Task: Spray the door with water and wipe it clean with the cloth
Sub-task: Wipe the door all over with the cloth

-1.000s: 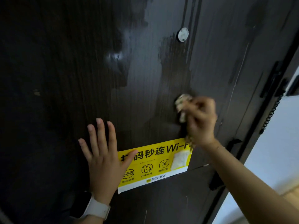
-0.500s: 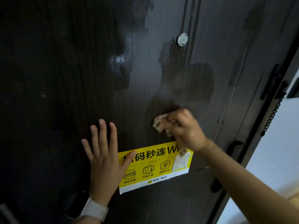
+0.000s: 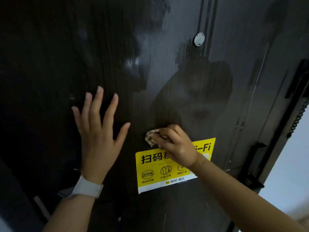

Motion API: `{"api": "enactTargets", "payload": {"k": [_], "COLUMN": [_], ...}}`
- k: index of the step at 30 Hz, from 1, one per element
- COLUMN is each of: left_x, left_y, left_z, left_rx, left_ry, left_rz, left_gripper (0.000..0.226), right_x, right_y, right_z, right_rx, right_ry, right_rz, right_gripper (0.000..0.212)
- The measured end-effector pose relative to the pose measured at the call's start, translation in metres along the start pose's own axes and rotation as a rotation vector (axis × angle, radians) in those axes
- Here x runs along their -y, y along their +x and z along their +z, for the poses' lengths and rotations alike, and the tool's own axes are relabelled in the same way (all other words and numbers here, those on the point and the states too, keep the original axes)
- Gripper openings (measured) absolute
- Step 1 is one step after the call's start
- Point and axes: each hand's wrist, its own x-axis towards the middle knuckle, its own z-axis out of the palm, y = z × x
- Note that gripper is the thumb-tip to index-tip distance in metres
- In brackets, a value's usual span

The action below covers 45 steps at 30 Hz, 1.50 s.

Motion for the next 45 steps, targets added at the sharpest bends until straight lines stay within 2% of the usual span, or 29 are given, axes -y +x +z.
{"api": "enactTargets", "payload": {"k": [2,5,7,9,11,14,16,17,19,24,26,28,32,34,36,38,41,43,45], "left_x": [0.014,0.024,0.024,0.024,0.024,0.027,0.028,0.028,0.028,0.029,0.029,0.029,0.032,0.031,0.031,0.03,0.03,0.03,0.031], "left_y": [0.007,0.01,0.01,0.009,0.009,0.009,0.008,0.008,0.008,0.009,0.008,0.008,0.008,0.008,0.008,0.008,0.009,0.009,0.008], "left_z": [-0.003,-0.003,-0.002,-0.002,-0.004,-0.007,-0.008,-0.009,-0.008,-0.006,-0.006,-0.006,-0.007,-0.007,-0.006,-0.006,-0.005,-0.005,-0.004], "left_rx": [0.031,0.081,0.079,0.071,0.055,0.041,0.05,0.055,0.062,0.057,0.053,0.051,0.058,0.065,0.065,0.068,0.066,0.061,0.058], "left_ry": [0.066,0.127,0.151,0.134,0.082,-0.001,-0.02,-0.018,0.002,0.037,0.036,0.033,0.033,0.033,0.038,0.048,0.055,0.054,0.05], "left_rz": [0.003,-0.001,0.016,0.024,0.029,0.043,0.044,0.045,0.047,0.056,0.062,0.064,0.074,0.074,0.073,0.069,0.069,0.07,0.067], "left_gripper": [0.08,0.093,0.092,0.088,0.077,0.063,0.061,0.061,0.062,0.065,0.064,0.063,0.063,0.063,0.064,0.065,0.065,0.066,0.066], "right_x": [-0.015,-0.053,-0.07,-0.053,-0.015,0.035,0.037,0.03,0.011,-0.048,-0.039,-0.008,0.034,0.022,0.004,-0.02,-0.044,-0.041,-0.036], "right_y": [0.012,0.053,0.085,0.102,0.095,0.052,0.032,0.033,0.049,0.122,0.14,0.136,0.077,0.062,0.068,0.092,0.137,0.151,0.143], "right_z": [-0.016,-0.046,-0.055,-0.041,-0.013,0.019,0.018,0.011,-0.008,-0.046,-0.035,-0.011,0.015,0.004,-0.014,-0.031,-0.044,-0.039,-0.033], "right_rx": [-0.033,-0.326,-0.528,-0.586,-0.525,-0.197,-0.021,0.008,-0.068,-0.589,-0.671,-0.579,-0.131,-0.069,-0.192,-0.372,-0.549,-0.583,-0.52], "right_ry": [-0.022,-0.14,-0.186,-0.148,-0.05,0.012,-0.009,-0.021,-0.035,-0.138,-0.094,-0.034,-0.003,-0.034,-0.078,-0.114,-0.109,-0.083,-0.095], "right_rz": [0.135,0.448,0.566,0.591,0.467,0.165,0.031,0.018,0.143,0.568,0.616,0.503,0.14,0.103,0.184,0.341,0.537,0.537,0.428], "right_gripper": [0.015,0.029,0.038,0.039,0.033,0.027,0.028,0.026,0.021,0.034,0.038,0.041,0.038,0.034,0.032,0.026,0.03,0.032,0.036]}}
